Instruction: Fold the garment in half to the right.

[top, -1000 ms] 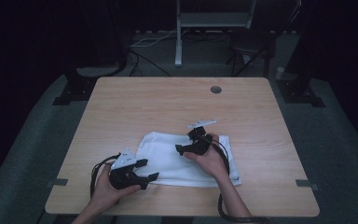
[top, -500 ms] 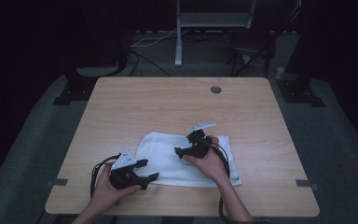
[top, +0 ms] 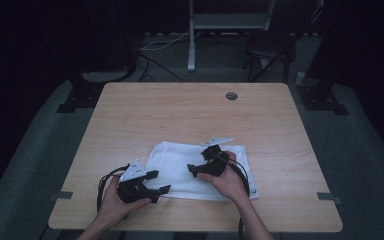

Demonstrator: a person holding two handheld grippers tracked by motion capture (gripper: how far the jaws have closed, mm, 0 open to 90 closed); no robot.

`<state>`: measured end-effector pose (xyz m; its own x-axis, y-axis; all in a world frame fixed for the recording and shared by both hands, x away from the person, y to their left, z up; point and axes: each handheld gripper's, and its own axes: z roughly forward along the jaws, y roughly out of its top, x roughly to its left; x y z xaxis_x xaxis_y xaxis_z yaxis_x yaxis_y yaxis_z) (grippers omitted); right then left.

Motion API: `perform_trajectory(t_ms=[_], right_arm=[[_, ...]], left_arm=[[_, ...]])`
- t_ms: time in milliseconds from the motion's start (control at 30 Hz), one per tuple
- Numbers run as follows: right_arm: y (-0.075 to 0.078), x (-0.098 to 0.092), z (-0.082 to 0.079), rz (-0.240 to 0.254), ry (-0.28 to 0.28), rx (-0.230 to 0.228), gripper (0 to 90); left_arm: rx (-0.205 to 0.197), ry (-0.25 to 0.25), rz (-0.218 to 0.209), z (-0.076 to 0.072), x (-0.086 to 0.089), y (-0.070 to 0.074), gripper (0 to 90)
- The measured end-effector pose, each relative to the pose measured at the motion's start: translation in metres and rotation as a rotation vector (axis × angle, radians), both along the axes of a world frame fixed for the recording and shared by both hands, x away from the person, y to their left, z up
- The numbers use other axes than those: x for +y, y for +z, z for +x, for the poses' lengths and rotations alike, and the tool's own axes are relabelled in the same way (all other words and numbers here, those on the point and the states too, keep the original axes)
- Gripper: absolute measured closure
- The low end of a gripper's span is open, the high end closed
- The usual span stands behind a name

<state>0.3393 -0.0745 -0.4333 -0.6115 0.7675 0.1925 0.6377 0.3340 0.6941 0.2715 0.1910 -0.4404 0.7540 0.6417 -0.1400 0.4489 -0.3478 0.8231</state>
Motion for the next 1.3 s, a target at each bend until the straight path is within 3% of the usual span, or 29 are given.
perform_trajectory(t_ms=[833,1000,1300], right_arm=[[0.001,-0.007,-0.025,0.041,0.091,0.037,21.6],[0.001,-0.008,-0.029,0.040,0.129,0.040,21.5],[0.002,-0.007,-0.037,0.026,0.146,0.042,21.4]], left_arm=[[0.002,0.000,0.004,0.001,0.000,0.000,30.0],[0.003,0.000,0.005,0.001,0.000,0.000,30.0],[0.001,0.000,0.005,0.001,0.000,0.000,30.0]])
